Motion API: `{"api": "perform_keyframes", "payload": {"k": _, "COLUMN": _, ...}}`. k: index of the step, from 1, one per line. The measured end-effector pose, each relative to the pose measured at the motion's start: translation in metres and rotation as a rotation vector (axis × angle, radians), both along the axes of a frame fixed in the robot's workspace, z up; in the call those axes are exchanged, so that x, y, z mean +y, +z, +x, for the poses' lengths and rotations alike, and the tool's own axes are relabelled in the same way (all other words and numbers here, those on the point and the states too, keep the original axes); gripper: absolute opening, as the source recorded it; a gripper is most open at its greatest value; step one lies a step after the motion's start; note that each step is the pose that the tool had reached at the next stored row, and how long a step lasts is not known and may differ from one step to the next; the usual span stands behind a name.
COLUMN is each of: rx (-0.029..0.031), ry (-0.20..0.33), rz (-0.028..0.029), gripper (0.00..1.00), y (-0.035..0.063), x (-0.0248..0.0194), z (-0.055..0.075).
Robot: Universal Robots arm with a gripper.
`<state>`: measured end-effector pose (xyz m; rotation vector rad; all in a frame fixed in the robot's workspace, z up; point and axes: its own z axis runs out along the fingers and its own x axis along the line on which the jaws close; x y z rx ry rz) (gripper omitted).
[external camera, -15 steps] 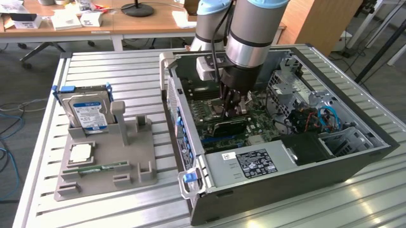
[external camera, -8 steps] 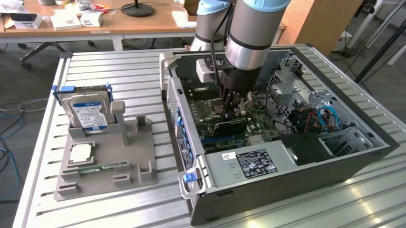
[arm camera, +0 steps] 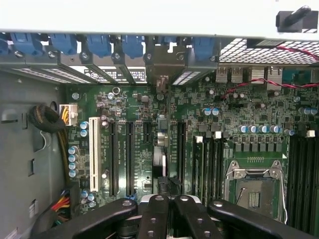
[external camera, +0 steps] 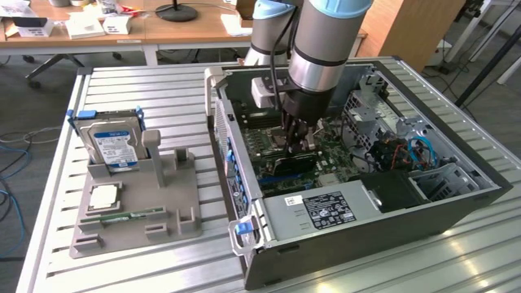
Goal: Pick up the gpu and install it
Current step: 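Press down on the gpu until it lock into place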
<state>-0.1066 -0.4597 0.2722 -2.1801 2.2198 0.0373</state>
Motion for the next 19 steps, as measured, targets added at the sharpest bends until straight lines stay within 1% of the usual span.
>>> {"api": "perform_keyframes", "payload": {"k": 8, "rx": 0.0000, "ry": 0.000, "rz": -0.0001, "gripper": 0.10, "y": -0.0022, "x": 0.0000, "z": 0.0000}}
{"api": "perform_keyframes", "payload": {"k": 19, "rx": 0.0000, "ry": 0.000, "rz": -0.0001, "gripper": 0.10, "y": -0.0023, "x": 0.0006, "z": 0.0000}}
